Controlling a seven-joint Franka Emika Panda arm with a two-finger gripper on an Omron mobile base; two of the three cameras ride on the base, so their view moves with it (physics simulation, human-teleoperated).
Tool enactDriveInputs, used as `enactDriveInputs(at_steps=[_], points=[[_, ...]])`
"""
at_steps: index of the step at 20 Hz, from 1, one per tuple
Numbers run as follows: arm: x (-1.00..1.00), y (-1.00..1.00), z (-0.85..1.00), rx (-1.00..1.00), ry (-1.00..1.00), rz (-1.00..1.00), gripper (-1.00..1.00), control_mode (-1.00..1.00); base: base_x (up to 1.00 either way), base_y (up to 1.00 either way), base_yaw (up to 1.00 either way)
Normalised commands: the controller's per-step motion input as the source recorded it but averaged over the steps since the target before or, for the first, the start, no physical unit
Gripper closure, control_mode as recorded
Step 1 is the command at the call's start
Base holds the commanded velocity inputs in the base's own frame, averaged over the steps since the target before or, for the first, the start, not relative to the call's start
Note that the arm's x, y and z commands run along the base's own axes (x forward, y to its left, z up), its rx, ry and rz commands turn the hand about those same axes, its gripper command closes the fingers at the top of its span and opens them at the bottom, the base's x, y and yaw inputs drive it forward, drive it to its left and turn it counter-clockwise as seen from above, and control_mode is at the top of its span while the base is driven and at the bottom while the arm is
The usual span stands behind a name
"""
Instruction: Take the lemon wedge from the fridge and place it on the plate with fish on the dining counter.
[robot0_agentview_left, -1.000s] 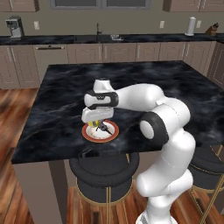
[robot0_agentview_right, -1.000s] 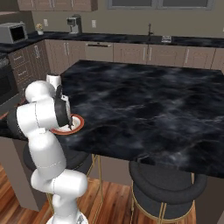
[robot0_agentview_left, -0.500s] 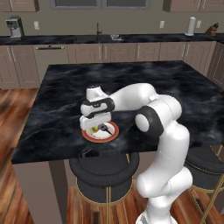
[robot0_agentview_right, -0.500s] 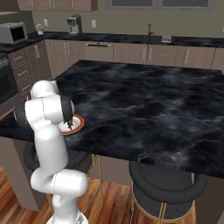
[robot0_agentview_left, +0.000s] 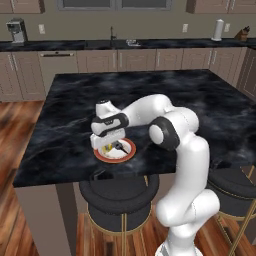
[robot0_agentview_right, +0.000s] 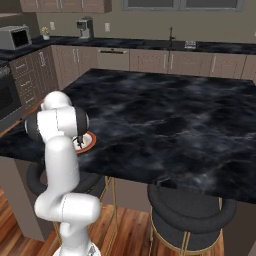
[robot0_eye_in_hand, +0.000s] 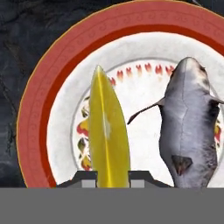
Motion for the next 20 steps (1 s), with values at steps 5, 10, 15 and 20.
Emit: enactDriveInputs(at_steps=[5, 10, 15, 20], points=[[0.34, 0.01, -0.16, -0.01, -0.05, 0.0, 1.0, -1.0, 0.0, 0.0, 0.0], [0.05, 0.03, -0.09, 0.0, -0.08, 0.0, -1.0, -1.0, 0.0, 0.0, 0.0], [-0.13, 0.0, 0.15, 0.0, -0.1, 0.0, -1.0, -1.0, 0.0, 0.0, 0.0], [-0.48, 0.12, 0.97, 0.0, -0.31, -0.06, -1.0, -1.0, 0.0, 0.0, 0.0]])
